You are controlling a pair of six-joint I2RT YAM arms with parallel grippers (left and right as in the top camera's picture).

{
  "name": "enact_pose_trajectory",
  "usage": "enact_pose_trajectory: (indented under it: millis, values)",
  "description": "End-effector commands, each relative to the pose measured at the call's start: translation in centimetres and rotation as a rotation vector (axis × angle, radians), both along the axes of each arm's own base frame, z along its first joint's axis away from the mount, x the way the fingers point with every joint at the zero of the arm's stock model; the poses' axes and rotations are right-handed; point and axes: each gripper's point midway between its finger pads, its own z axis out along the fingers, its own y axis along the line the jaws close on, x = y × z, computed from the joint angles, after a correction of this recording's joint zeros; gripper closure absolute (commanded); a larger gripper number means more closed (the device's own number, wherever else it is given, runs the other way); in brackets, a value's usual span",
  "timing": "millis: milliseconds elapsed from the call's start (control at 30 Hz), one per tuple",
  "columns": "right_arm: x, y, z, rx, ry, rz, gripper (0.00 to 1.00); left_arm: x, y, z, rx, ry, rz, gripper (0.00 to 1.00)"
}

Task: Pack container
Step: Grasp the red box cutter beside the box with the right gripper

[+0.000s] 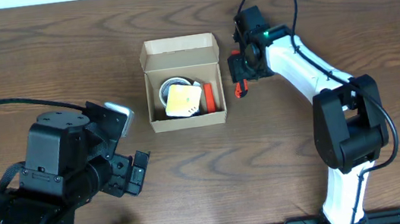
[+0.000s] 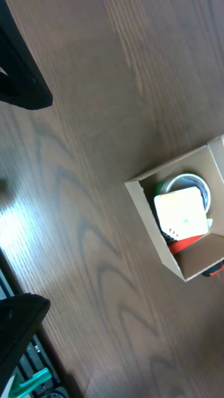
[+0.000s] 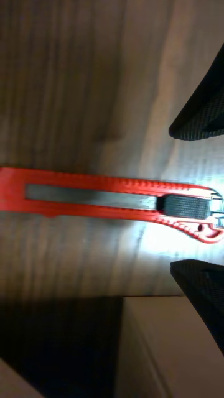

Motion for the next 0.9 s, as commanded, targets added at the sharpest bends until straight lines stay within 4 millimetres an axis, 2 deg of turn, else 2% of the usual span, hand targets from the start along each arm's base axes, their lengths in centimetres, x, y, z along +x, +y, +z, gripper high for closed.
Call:
enact_pose_trajectory:
  millis: [0, 300, 400, 667, 867]
  values:
    - [0.0, 0.0, -1.2, -0.021, -0.004, 0.006, 0.36, -0.1, 0.1, 0.0, 0.007, -0.004, -0.012, 0.05]
    - [0.4, 0.6, -3.4, -0.026, 0.003, 0.026, 0.37, -0.1, 0.1, 0.0, 0.007, -0.004, -0.012, 0.05]
    - [0.4, 0.6, -3.9, -0.028, 0.008, 0.026, 0.44, -0.1, 0.1, 0.0, 0.007, -0.004, -0.012, 0.05]
    - [-0.1, 0.5, -5.6, -0.042, 0.044, 0.039, 0.55, -0.1, 0.1, 0.0, 0.007, -0.004, -0.012, 0.05]
    - [-0.1, 0.5, -5.6, -0.043, 0.046, 0.039, 0.68, -0.1, 0.1, 0.0, 0.007, -0.004, -0.012, 0.05]
